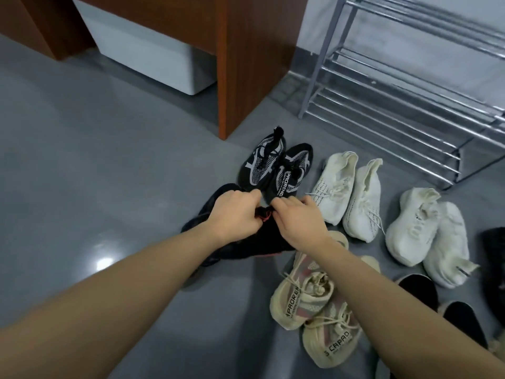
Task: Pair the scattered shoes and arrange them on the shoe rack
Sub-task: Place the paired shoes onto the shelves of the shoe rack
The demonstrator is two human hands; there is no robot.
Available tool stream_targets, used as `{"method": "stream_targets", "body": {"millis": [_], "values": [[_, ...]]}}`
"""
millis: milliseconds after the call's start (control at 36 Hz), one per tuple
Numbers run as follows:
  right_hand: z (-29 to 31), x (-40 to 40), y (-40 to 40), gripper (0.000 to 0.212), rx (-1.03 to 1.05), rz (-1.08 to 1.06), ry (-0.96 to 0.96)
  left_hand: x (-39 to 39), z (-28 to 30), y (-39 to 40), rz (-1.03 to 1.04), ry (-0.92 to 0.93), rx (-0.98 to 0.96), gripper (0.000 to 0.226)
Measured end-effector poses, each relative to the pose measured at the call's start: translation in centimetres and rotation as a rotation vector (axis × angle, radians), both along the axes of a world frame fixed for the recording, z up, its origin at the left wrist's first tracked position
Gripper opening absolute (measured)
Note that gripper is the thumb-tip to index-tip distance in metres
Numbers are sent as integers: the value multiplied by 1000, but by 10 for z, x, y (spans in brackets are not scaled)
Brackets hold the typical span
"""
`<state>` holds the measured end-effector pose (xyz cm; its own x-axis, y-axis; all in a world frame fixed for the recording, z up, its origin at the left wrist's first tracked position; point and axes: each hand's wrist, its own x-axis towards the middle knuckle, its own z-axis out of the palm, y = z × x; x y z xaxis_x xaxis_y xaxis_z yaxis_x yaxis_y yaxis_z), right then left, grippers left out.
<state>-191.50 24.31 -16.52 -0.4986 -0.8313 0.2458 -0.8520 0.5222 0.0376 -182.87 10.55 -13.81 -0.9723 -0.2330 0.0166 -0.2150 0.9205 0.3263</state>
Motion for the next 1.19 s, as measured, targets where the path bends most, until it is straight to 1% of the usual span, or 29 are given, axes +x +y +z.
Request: {"method": "stream_targets", "body": {"millis": [83,139,194,250,306,361,417,472,528,611,667,722,778,861,972,1056,1139,1194], "values": [[8,6,-15,24,-73,-71,1,1,6,-16,5,92,-27,21],[15,12,-29,21,-111,-119,-93,2,7,-28,6,180,-51,20],[19,18,-45,21,-137,-177,-244,4,5,-38,27,253,-77,21],[19,22,-60,23,-178,-221,-326,6,-2,-46,48,298,-164,27],[15,28,-75,23,-204,-248,-358,10,-13,-53,126,297,-254,43],[8,33,-87,22,-231,-291,-390,18,-19,-59,271,244,-216,63],[3,37,-88,20,-263,-343,-419,25,-23,-59,432,91,-86,81],[-2,40,-89,20,-303,-395,-460,31,-30,-62,546,-42,-14,95],[-6,43,-89,21,-343,-438,-495,36,-35,-64,602,-105,59,103],[-12,46,-95,20,-391,-450,-522,35,-38,-64,612,-131,172,107],[-14,48,-102,21,-417,-439,-546,31,-36,-64,614,-142,219,104],[-16,50,-108,21,-447,-416,-578,29,-34,-67,637,-129,300,92],[-18,53,-114,19,-469,-397,-603,32,-34,-74,653,-78,369,77],[-20,59,-120,19,-493,-362,-645,37,-35,-86,636,-16,340,61],[-22,64,-123,24,-456,-305,-737,44,-33,-98,621,-17,261,58],[-22,64,-122,31,-445,-260,-794,47,-34,-103,616,10,276,57],[-23,61,-115,40,-390,-328,-797,53,-37,-112,626,57,308,56],[-28,57,-110,34,-289,-411,-729,58,-38,-119,635,88,309,55]]}}
